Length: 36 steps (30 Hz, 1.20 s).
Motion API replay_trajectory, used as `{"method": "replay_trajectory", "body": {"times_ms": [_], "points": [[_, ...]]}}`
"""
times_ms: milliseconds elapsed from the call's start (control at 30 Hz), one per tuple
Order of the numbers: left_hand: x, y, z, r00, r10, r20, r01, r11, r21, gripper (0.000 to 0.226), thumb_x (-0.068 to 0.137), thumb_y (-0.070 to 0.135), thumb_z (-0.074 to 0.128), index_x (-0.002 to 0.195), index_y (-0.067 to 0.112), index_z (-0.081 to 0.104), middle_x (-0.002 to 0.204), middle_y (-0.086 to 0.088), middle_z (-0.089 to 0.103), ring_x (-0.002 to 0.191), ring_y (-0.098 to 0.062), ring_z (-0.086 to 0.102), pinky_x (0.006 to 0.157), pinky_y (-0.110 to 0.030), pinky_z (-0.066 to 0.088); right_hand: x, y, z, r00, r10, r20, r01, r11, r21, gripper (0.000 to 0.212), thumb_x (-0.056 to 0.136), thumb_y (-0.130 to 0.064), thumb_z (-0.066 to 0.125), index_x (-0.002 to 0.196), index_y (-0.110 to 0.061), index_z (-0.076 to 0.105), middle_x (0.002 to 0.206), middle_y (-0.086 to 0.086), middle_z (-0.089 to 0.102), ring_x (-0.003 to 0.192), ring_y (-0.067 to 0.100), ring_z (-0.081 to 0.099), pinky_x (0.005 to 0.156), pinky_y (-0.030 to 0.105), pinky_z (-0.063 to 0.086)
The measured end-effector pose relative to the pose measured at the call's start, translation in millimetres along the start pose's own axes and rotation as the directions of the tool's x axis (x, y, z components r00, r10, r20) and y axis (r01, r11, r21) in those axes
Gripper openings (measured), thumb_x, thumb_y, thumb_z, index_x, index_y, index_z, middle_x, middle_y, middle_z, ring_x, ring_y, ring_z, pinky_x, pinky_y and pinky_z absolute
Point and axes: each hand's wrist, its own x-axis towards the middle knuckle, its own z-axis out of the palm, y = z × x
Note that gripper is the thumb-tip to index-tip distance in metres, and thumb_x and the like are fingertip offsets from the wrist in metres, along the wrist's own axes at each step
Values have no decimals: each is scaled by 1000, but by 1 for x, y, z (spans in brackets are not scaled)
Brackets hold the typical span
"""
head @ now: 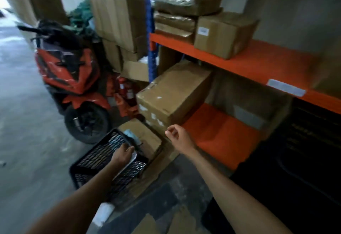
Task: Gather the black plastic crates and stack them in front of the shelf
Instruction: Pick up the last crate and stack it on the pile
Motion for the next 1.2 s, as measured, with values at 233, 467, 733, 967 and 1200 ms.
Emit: {"method": "replay_trajectory", "body": {"times_ms": [233,467,733,967,1200], "points": [[2,-104,-81,966,-257,40,259,960,-106,31,98,28,46,92,3,62,91,-15,59,91,-26,60,83,-37,46,63,-35,145,950,115,290,-134,990,49,20,90,-27,61,103,-12,59,88,3,61,84,18,58,66,13,42],[56,-196,-100,846,-514,141,532,795,-293,22,102,28,38,99,12,53,92,-11,53,72,-19,47,51,-22,40,151,-9,267,782,272,561,-273,958,-84,27,92,-32,58,109,-14,48,91,1,51,89,19,50,75,26,38],[178,-326,-59,704,-678,212,689,578,-438,47,100,36,40,142,16,39,137,-16,50,101,-27,50,77,-38,46,275,71,433,650,403,644,-358,910,-208,73,89,-42,60,149,-20,23,154,9,31,140,30,33,109,42,34],[268,-454,-12,683,-723,102,670,566,-480,55,97,24,51,145,3,33,140,-21,48,122,-35,51,93,-42,47,312,152,550,777,447,443,-251,866,-433,100,83,-43,68,151,-38,-6,163,7,-3,147,39,11,113,54,23],[303,-562,46,541,-815,210,761,366,-536,72,92,21,58,147,-1,16,145,-25,39,121,-34,50,87,-36,52,305,207,597,984,100,147,35,702,-711,111,74,-32,76,153,-22,-1,135,23,37,114,43,46,94,52,37]]}}
